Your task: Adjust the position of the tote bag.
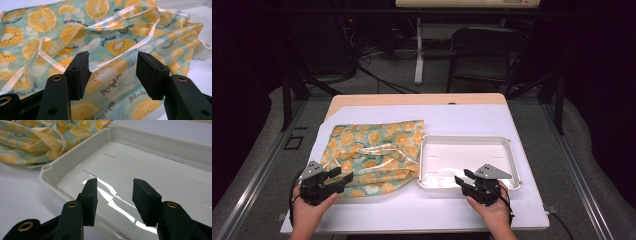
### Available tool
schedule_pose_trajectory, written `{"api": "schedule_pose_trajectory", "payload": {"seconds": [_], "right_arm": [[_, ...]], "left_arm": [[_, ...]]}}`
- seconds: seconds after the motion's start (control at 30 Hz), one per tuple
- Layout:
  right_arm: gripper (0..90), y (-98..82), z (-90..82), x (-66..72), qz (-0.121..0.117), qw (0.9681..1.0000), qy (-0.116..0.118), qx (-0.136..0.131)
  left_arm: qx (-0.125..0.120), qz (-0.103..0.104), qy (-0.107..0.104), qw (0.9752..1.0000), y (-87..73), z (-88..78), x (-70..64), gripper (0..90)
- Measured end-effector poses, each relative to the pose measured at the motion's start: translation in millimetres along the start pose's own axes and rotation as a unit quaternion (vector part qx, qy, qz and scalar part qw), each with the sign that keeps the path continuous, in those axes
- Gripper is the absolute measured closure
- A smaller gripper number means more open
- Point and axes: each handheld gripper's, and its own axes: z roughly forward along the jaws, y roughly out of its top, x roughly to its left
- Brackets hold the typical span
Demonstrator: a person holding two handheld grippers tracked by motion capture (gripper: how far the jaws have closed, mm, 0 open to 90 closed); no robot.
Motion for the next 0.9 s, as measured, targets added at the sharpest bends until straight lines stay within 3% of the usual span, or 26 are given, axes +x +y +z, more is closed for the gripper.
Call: {"api": "schedule_pose_trajectory", "payload": {"seconds": [0.57,0.9], "right_arm": [[54.7,-0.9,2.3,1.3,0.000,1.0000,0.001,0.001],[54.6,-1.1,3.1,1.8,-0.002,1.0000,0.001,0.003]], "left_arm": [[0.018,0.036,0.005,0.9992,-1.8,8.6,-3.5,42.1],[0.033,0.042,0.003,0.9986,-2.5,12.1,-3.2,44.6]]}}
